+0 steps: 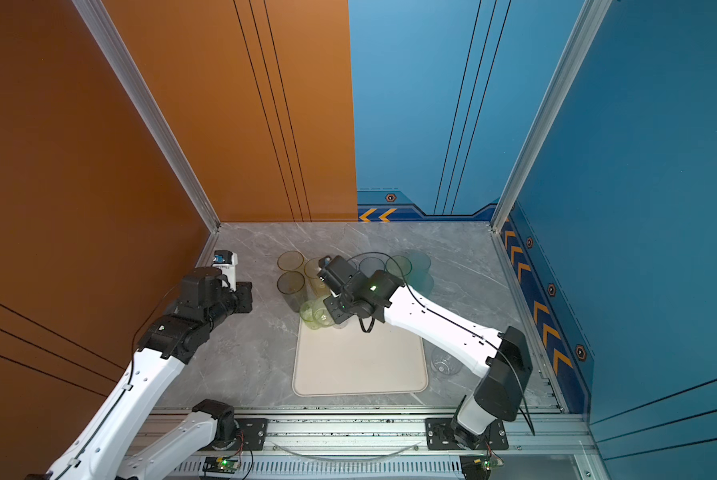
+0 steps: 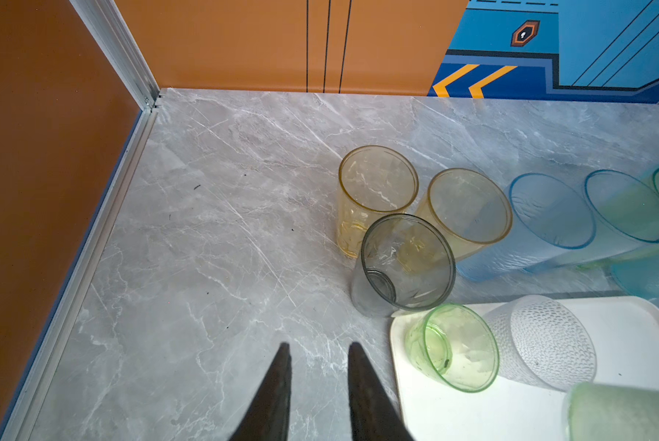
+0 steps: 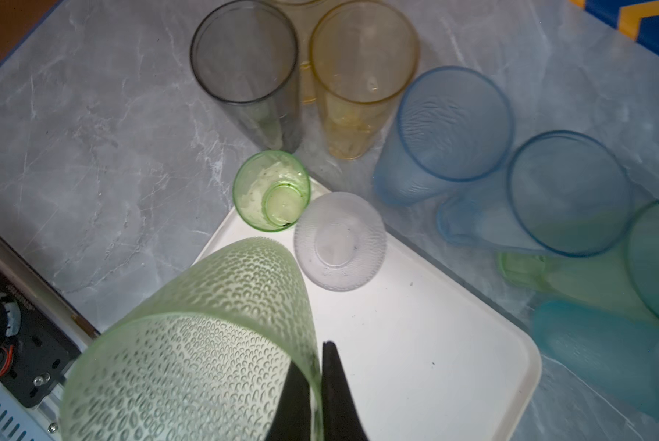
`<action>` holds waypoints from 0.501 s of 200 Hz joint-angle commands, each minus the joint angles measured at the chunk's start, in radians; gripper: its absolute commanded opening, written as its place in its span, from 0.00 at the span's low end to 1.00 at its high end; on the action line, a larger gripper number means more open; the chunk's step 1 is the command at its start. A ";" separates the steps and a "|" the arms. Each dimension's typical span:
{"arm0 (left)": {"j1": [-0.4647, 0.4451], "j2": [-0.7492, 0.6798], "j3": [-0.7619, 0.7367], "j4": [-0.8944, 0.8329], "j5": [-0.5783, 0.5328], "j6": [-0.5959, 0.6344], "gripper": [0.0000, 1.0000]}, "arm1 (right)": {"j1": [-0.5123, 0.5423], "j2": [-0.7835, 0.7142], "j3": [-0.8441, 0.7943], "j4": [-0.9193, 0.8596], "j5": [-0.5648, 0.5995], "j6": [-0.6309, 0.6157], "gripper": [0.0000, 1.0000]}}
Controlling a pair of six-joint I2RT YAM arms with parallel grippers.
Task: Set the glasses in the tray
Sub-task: 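Carry the pale green frosted cup over the tray toward its far edge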
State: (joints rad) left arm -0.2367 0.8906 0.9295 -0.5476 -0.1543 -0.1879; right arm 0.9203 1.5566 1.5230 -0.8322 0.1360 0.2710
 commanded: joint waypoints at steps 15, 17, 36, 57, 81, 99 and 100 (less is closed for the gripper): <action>0.002 0.021 0.022 -0.015 0.044 0.018 0.27 | -0.095 -0.141 -0.087 0.002 0.080 0.043 0.00; 0.002 0.022 0.023 -0.015 0.044 0.018 0.27 | -0.101 -0.146 -0.092 0.001 0.080 0.046 0.00; -0.001 0.034 0.027 -0.015 0.047 0.019 0.27 | -0.154 -0.171 -0.124 -0.018 0.079 0.052 0.00; -0.004 0.040 0.028 -0.017 0.045 0.022 0.27 | -0.192 -0.159 -0.144 -0.033 0.081 0.053 0.00; -0.007 0.042 0.029 -0.021 0.042 0.024 0.27 | -0.211 -0.117 -0.143 -0.047 0.081 0.050 0.00; -0.008 0.044 0.029 -0.023 0.039 0.025 0.27 | -0.212 -0.074 -0.131 -0.058 0.086 0.046 0.00; -0.008 0.044 0.029 -0.023 0.039 0.025 0.27 | -0.212 -0.072 -0.128 -0.059 0.086 0.046 0.00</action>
State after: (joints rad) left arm -0.2379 0.9310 0.9314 -0.5503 -0.1287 -0.1799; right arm 0.7113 1.4361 1.3911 -0.8555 0.1925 0.3012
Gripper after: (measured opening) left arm 0.273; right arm 0.048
